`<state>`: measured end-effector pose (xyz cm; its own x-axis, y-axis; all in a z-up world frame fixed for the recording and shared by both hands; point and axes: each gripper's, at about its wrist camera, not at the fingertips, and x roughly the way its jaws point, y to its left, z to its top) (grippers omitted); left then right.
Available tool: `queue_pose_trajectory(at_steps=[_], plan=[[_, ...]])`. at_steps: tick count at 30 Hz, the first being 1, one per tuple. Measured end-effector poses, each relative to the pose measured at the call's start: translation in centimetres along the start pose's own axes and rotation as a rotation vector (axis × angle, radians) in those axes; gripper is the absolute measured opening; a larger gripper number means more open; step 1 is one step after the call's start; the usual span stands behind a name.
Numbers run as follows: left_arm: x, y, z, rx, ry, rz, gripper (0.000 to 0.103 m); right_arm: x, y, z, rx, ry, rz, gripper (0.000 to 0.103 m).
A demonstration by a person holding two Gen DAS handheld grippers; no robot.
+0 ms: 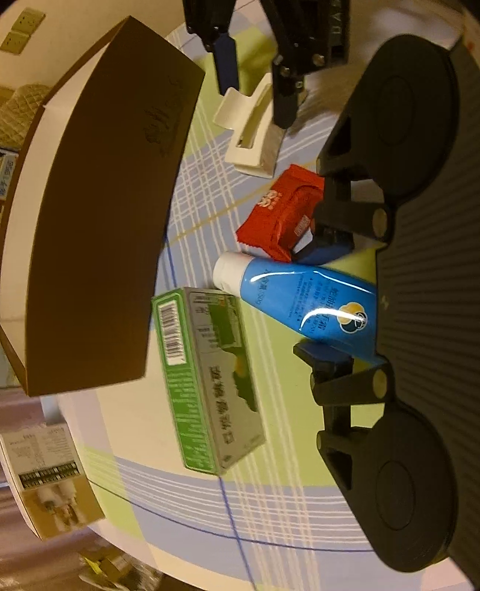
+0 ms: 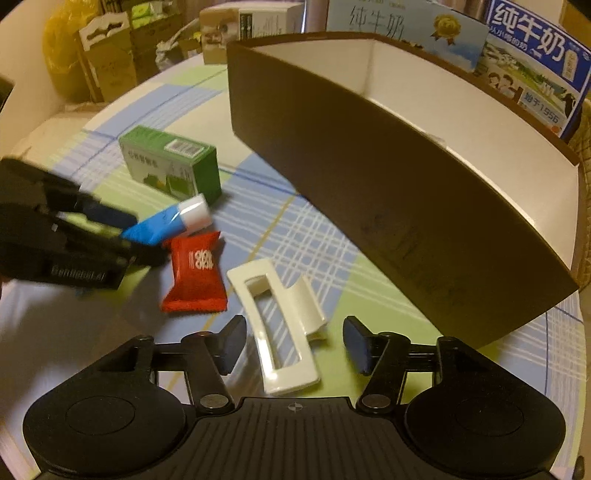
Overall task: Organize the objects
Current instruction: 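Grasp the blue tube with the left tool while the right holds the hair clip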
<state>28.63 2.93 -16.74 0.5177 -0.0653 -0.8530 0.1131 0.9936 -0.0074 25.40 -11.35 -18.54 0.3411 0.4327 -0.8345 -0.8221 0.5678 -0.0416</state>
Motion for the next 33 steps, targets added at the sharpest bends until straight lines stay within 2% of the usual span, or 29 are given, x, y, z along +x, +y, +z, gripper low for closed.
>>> queue_pose_trajectory(at_steps=[5,7,12,19,21,33], plan=[[-1.2,-0.1,-1.5,-0.103,0.030,0.067,0.041,-0.3,0.6,0.0,-0.057,-0.055,0.001,0.056],[-1.6,-0.2,-2.0,-0.121,0.030,0.071,0.041,-0.1,1.0,-0.1,-0.090,-0.044,0.000,0.056],[-1.4,-0.3,-1.6,-0.085,0.034,0.054,0.040,0.3,1.1,-0.3,-0.099,-0.030,-0.005,0.043],[-0.8,-0.3,-1.0,-0.083,0.037,0.063,0.042,0.3,0.9,-0.3,-0.087,-0.031,0.006,0.043],[-0.7,-0.4,-0.8,-0.080,0.036,0.061,0.037,0.3,0.9,-0.3,-0.086,-0.031,0.008,0.043],[-1.1,-0.5,-0.7,-0.089,0.043,0.059,0.032,-0.3,0.0,0.2,-0.004,-0.044,0.045,0.041]])
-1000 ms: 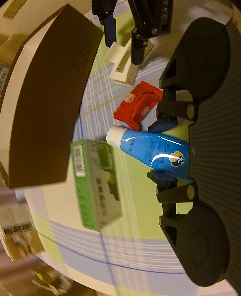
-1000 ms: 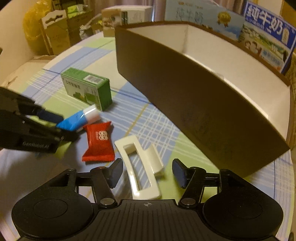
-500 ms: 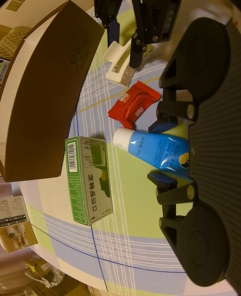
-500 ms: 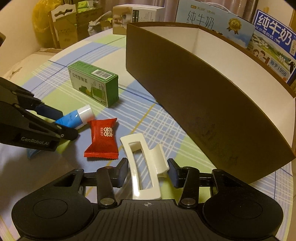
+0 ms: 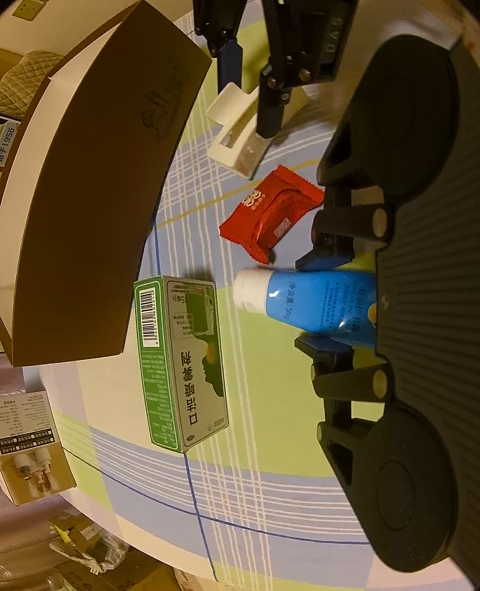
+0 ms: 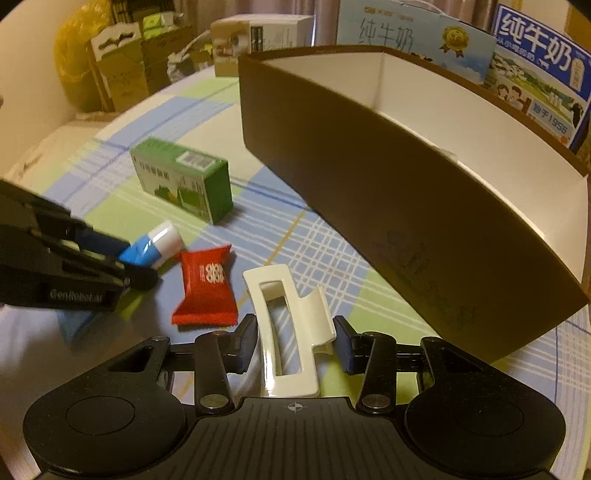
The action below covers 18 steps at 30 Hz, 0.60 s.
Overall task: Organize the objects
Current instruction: 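Grasp the blue tube with the left tool while the right holds the hair clip, then carry the blue tube with the left tool while the right carries the clip to the box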
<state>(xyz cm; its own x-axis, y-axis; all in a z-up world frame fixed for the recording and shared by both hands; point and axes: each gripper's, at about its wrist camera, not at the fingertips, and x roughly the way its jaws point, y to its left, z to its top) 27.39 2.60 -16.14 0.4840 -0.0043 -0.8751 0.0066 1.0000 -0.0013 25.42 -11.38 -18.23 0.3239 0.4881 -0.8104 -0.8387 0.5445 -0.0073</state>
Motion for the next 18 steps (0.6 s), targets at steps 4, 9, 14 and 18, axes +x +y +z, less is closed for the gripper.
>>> queue_pose_trajectory(at_steps=[4,9,14,18], plan=[[-0.9,0.2,-0.2,-0.014,-0.008,-0.008,0.032,-0.5,-0.3,0.3,0.034,-0.017,0.013,0.041],[-3.0,0.3,-0.4,-0.020,-0.030,-0.011,0.032,-1.7,-0.6,0.8,0.065,-0.049,0.011,0.041],[-5.4,0.7,0.3,-0.031,-0.064,-0.015,0.032,-3.4,-0.5,1.4,0.090,-0.078,0.002,0.041],[-7.2,0.7,1.2,-0.034,-0.099,-0.016,0.032,-4.7,-0.2,2.2,0.095,-0.103,-0.003,0.041]])
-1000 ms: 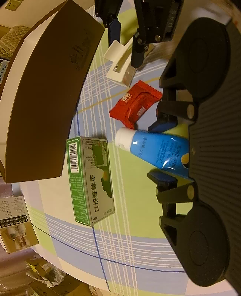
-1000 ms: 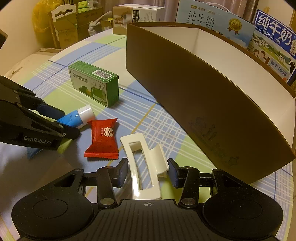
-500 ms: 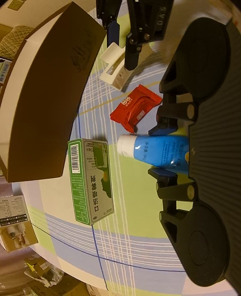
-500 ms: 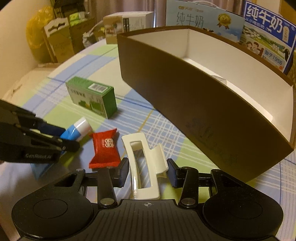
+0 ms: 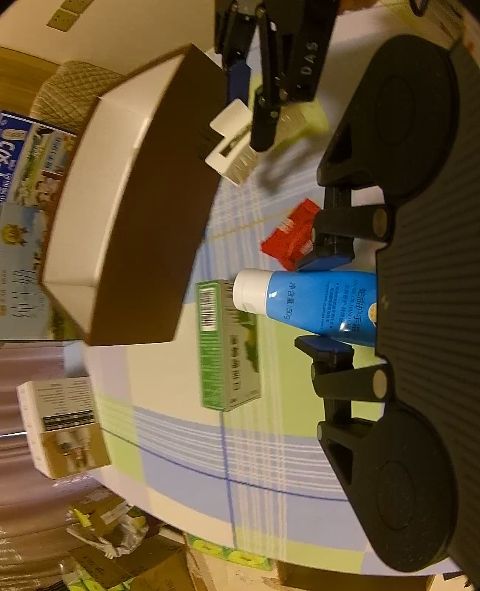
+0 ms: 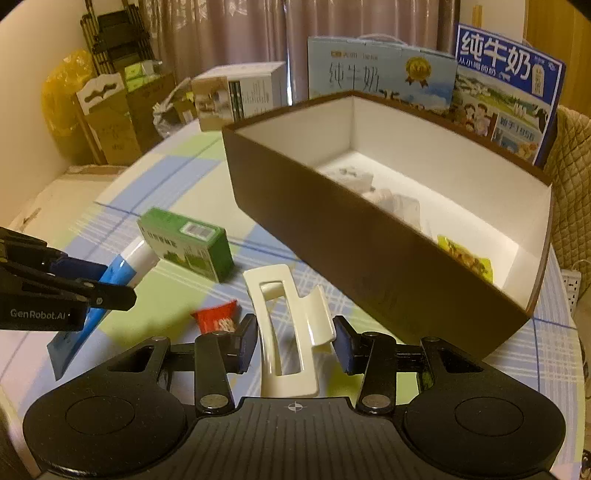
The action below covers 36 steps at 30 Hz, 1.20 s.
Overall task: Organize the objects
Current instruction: 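Carry the blue tube with the left tool while the right carries the clip to the box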
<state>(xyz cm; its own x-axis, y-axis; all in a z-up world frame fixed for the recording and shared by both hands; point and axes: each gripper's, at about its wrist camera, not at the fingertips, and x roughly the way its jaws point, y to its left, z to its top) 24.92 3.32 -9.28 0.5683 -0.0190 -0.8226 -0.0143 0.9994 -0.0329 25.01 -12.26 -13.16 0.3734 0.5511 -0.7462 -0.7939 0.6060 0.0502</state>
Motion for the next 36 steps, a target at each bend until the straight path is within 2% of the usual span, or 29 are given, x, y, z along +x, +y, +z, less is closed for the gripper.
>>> queue_pose_trajectory(at_steps=[14,27,36], plan=[[-3.6,-1.6,5.5,0.054,-0.138,-0.035,0.032,-3.8,-0.7,3.3,0.016,-0.103,-0.002,0.041],[-3.5,-5.3,13.4,0.143,-0.241,-0.099,0.032,-5.4,-7.2,7.6,0.089,-0.183,-0.080,0.041],[-1.4,-8.5,18.3,0.203,-0.247,-0.130,0.032,-4.5,-11.0,10.1,0.109,-0.187,-0.125,0.041]])
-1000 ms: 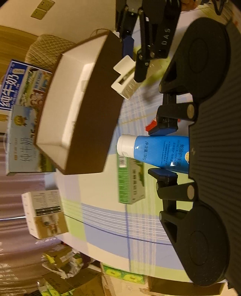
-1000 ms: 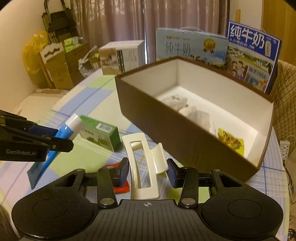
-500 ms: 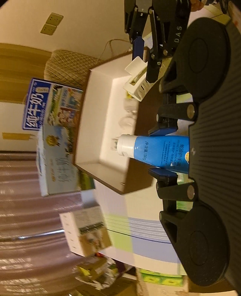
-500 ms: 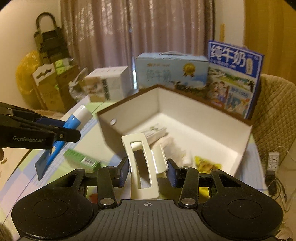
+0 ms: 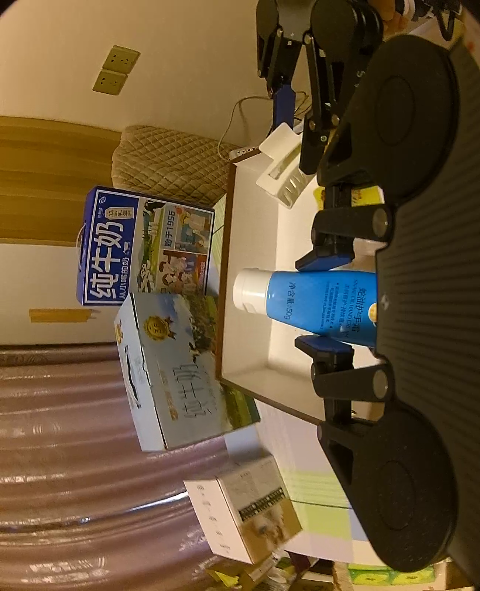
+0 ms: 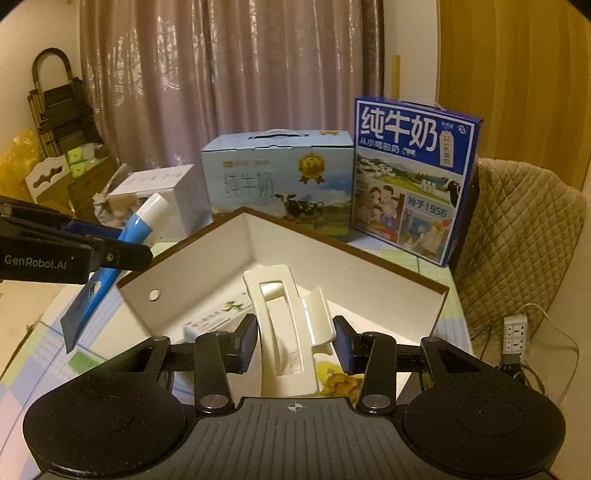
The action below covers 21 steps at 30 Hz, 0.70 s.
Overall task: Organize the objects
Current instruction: 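Carry the blue tube with the left tool while the right carries the clip to the box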
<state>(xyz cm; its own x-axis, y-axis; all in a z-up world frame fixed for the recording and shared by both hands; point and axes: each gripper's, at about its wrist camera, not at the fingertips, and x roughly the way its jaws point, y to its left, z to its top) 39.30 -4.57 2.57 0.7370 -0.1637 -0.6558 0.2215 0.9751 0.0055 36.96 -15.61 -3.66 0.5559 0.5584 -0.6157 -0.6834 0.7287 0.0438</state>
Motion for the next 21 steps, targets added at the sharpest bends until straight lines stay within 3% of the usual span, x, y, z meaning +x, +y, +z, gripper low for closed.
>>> queue_pose_trajectory(at_steps=[9,21], plan=[[4.9,-0.9,2.5,0.001,0.056,-0.027,0.032,3.5,-2.1,1.2,0.007,0.049,-0.038,0.041],[13.6,-1.4,3.5,0.003,0.196,-0.031,0.032,9.6,-5.1,1.3,0.073,0.161,-0.042,0.041]])
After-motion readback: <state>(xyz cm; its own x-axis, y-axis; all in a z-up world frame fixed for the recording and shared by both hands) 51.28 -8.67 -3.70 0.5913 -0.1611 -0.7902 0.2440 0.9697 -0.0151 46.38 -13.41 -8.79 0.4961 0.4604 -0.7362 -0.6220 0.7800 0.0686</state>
